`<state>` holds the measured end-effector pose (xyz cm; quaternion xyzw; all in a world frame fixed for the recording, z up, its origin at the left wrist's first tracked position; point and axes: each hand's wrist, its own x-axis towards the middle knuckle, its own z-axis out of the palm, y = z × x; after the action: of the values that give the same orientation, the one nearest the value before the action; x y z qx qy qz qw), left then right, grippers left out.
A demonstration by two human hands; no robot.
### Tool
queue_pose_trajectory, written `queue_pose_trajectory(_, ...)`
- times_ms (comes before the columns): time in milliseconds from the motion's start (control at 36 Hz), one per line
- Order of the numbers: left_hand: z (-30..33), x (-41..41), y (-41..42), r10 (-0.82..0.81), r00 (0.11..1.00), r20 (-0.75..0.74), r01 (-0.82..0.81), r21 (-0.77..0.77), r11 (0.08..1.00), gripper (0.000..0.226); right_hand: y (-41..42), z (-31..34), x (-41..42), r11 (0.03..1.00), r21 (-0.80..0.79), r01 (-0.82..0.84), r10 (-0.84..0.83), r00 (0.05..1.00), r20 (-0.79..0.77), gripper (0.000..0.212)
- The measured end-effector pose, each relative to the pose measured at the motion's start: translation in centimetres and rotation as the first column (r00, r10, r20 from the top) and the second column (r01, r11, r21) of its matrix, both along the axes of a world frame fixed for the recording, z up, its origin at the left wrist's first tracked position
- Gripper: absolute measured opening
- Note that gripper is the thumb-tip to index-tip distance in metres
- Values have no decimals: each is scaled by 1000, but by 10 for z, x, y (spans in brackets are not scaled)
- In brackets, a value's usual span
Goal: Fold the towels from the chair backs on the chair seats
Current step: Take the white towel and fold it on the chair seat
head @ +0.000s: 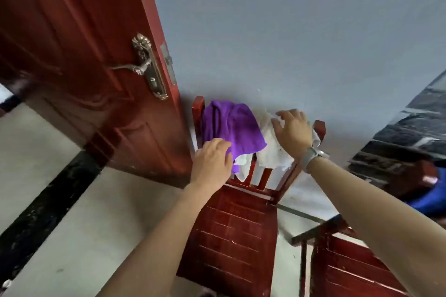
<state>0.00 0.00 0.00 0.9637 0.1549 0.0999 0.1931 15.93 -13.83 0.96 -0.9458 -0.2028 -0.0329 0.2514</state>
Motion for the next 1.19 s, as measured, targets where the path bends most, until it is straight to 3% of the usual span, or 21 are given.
queue_pose_trajectory(111,6,40,12,-112,994,11,109,130,986,36,14,-2,26,967,-254,30,-91,968,-234,42)
queue_pose_trajectory(167,5,56,16,-146,989,-4,145,157,977,38,18,-7,28,954,-301,14,-84,971,-222,35)
queue_pose_trajectory(250,3,70,23,-211,977,-6,208,202,957,43,17,-10,27,980,-172,96,-118,985,-128,25)
queue_pose_trajectory(361,-6,89,32,-279,959,-56,284,265,922,49,13,5,23,969,81,235,-220,962,-162,23)
queue_pose_trajectory(500,-16,100,37,-288,943,-168,326,288,900,43,-20,43,14,818,386,426,-397,904,-156,23)
queue_pose_trajectory(639,-17,104,37,-271,945,-186,316,297,901,35,-61,79,-2,675,586,448,-524,850,-47,22)
queue_pose_trajectory(750,-1,104,22,-325,944,56,310,181,933,27,-77,90,-22,721,573,390,-452,891,-38,16)
queue_pose_trajectory(806,11,102,8,-403,888,220,423,-50,905,18,-81,89,-34,761,550,345,-385,922,-46,12)
queue_pose_trajectory(861,28,93,-11,-409,880,241,474,-447,759,20,-85,84,-47,779,544,312,-357,934,-25,9)
queue_pose_trajectory(917,38,85,-29,-383,899,214,418,-682,601,31,-89,77,-62,775,561,290,-335,942,-23,12)
queue_pose_trajectory(1028,33,72,-48,-314,921,233,375,-750,544,20,-99,52,-89,793,524,311,-311,946,-91,18)
queue_pose_trajectory(1194,10,56,-35,-142,970,197,238,-649,722,32,-146,-1,-130,788,343,512,-471,859,-200,13)
